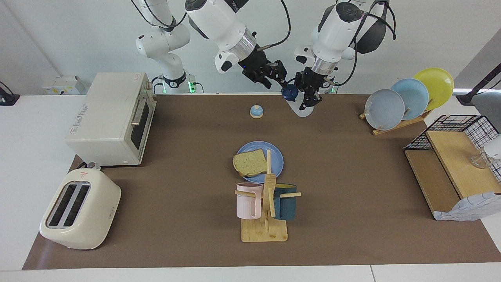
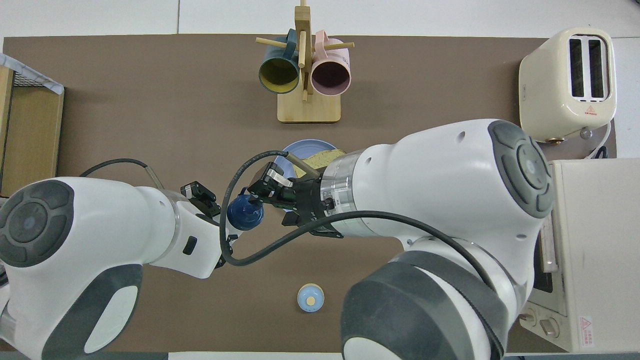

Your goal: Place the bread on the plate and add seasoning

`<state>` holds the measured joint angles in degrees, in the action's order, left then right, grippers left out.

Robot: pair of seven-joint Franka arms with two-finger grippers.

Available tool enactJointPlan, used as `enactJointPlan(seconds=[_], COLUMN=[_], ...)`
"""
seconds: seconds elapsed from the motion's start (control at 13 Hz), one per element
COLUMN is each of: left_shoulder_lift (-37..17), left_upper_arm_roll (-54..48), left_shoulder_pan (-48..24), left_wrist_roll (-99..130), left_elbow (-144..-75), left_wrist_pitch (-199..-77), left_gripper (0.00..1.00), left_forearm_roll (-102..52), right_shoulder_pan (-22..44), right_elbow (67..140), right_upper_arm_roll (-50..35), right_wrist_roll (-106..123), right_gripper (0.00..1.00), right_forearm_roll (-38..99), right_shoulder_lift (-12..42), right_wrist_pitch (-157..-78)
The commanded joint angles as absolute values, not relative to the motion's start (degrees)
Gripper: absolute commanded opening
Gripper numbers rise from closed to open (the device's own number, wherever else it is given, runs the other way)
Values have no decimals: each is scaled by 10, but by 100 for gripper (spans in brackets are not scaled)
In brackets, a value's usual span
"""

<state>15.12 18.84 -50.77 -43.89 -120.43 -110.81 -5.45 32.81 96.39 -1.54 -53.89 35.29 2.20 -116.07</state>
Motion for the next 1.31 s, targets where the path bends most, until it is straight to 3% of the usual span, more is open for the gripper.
enactJointPlan(seconds=[0.0, 0.31, 0.62, 0.69, 0.85, 1.08, 1.23], left_shoulder_lift=[170, 170, 170, 170, 170, 170, 171], left_upper_arm_roll=[186, 185, 183, 183, 183, 183, 183], left_shoulder_pan=[-512, -512, -512, -512, -511, -511, -511], left_wrist_roll=[-425, -422, -421, -421, -421, -421, -421], left_elbow=[-1223, -1223, -1223, -1223, -1223, -1223, -1223], left_wrist_pitch=[-1127, -1129, -1131, -1131, -1131, -1132, -1132], left_gripper=[0, 0, 0, 0, 0, 0, 0], left_forearm_roll=[-40, -40, -40, -40, -40, -40, -40], right_shoulder_pan=[330, 332, 333, 333, 332, 332, 332], right_elbow=[953, 945, 945, 942, 923, 912, 911], right_upper_arm_roll=[-16, -16, -16, -16, -16, -17, -16], right_wrist_roll=[-554, -564, -566, -566, -565, -564, -564], right_gripper=[62, 50, 27, 28, 57, 53, 37], right_forearm_roll=[356, 351, 351, 350, 320, 299, 300], right_shoulder_lift=[29, 35, 35, 35, 38, 40, 40], right_wrist_pitch=[-1174, -1163, -1160, -1151, -1110, -1088, -1088])
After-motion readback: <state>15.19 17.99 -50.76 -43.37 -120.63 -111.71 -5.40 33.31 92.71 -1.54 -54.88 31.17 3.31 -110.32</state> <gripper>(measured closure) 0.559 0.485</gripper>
